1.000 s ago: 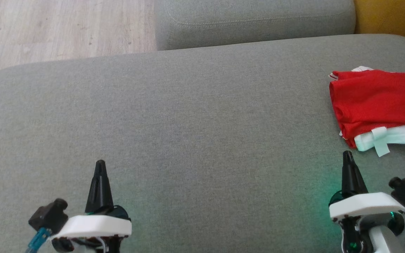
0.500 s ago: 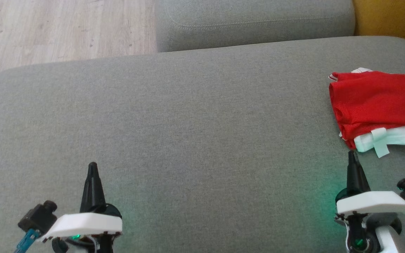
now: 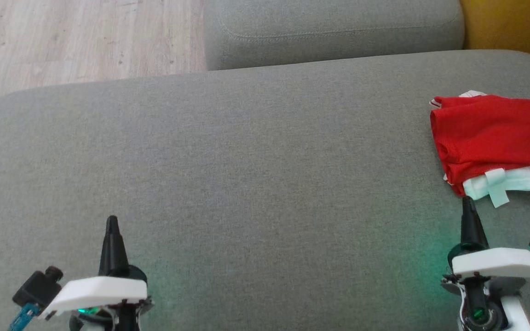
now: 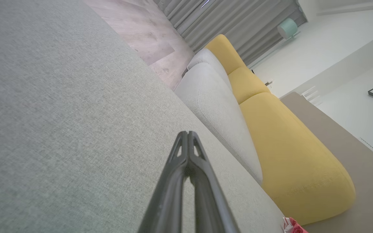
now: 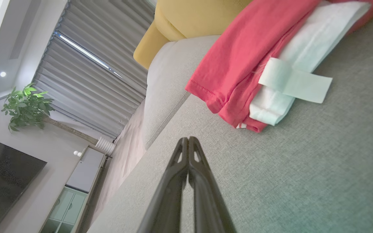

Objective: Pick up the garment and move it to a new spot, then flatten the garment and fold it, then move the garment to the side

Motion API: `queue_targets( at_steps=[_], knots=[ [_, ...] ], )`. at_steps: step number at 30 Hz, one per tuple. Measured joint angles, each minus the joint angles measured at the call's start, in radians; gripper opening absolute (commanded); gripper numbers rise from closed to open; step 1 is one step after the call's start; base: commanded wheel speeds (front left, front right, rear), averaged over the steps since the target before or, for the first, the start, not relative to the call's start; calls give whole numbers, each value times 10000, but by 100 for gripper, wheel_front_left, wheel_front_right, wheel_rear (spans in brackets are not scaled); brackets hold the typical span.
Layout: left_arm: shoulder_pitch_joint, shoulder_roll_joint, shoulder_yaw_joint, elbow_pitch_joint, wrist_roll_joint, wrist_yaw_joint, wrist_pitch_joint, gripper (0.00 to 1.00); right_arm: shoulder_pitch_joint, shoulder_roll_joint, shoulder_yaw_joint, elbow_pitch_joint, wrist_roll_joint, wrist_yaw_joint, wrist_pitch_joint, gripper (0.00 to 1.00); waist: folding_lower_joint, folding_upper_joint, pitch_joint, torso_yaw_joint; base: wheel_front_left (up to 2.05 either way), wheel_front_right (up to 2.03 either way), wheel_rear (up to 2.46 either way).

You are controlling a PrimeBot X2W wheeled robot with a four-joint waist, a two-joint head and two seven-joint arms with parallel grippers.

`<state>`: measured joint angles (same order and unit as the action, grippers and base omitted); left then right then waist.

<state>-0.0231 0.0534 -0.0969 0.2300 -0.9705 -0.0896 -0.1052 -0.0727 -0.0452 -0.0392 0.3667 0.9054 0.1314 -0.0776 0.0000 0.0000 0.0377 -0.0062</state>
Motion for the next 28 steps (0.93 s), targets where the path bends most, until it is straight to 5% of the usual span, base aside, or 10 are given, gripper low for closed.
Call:
queue_targets(
  at_steps=[28],
  knots=[
    [-137,6,627,211,-2788,-161,794,0,1,0,-378,-330,2945,0,780,0,0,0,-148,27,0,0,0]
  ],
)
